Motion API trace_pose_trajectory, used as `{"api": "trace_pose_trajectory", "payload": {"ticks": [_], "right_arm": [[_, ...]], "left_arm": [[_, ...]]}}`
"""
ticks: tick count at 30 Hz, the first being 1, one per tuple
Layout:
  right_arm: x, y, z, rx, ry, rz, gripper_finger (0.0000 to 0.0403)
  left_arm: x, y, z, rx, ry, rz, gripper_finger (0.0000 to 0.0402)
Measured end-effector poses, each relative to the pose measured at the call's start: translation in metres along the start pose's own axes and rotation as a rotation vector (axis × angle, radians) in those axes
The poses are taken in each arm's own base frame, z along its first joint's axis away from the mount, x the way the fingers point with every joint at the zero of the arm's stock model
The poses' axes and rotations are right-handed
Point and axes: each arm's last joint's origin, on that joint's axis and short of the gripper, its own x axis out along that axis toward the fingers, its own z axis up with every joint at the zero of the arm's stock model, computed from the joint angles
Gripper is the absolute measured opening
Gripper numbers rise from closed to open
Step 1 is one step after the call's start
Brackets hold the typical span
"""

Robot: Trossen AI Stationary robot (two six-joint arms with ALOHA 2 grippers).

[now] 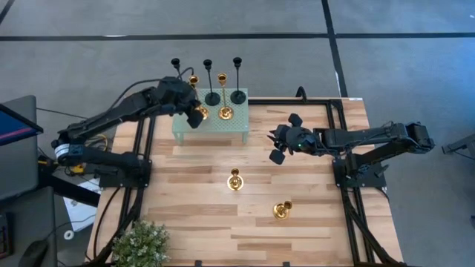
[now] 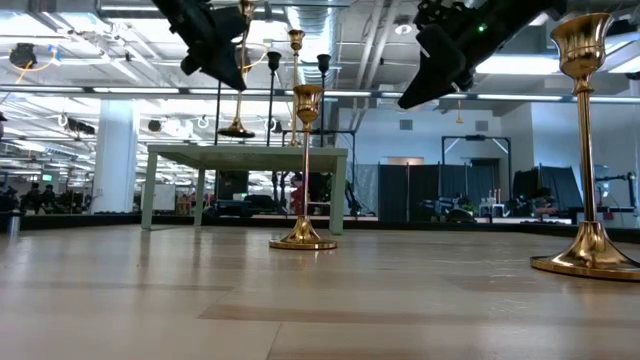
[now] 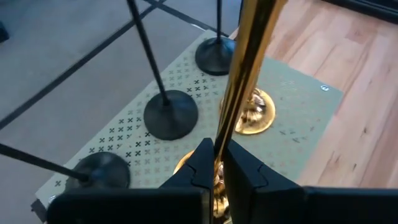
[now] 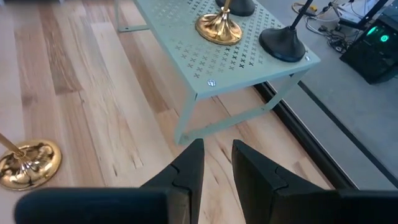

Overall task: Pick & Place candle stick holders
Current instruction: Put the gold candle holder on the shelf

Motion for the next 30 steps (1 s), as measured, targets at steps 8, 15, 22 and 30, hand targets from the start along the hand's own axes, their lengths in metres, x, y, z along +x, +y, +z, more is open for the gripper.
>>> {"api": "trace_pose_trajectory", "payload": {"ticks": [8, 15, 22, 30], "right_arm": [[0.000, 0.000, 0.000, -0.001, 0.001, -0.001, 0.0074], [0.000, 0.000, 0.000, 0.001, 0.001, -0.002, 0.0074], [0.000, 0.000, 0.000, 0.000, 0.001, -0.002, 0.0074], [0.000, 0.000, 0.000, 0.001, 0.000, -0.002, 0.0074]], "left_arm": [[0.002, 0.016, 0.000, -0.043, -0.001, 0.013, 0.0014], [0.003, 0.024, -0.001, -0.075, -0.001, -0.010, 0.0014], [0.007, 0.024, -0.006, -0.092, 0.016, -0.027, 0.0014], [0.019, 0.023, -0.016, -0.092, 0.009, -0.027, 0.0014]]}}
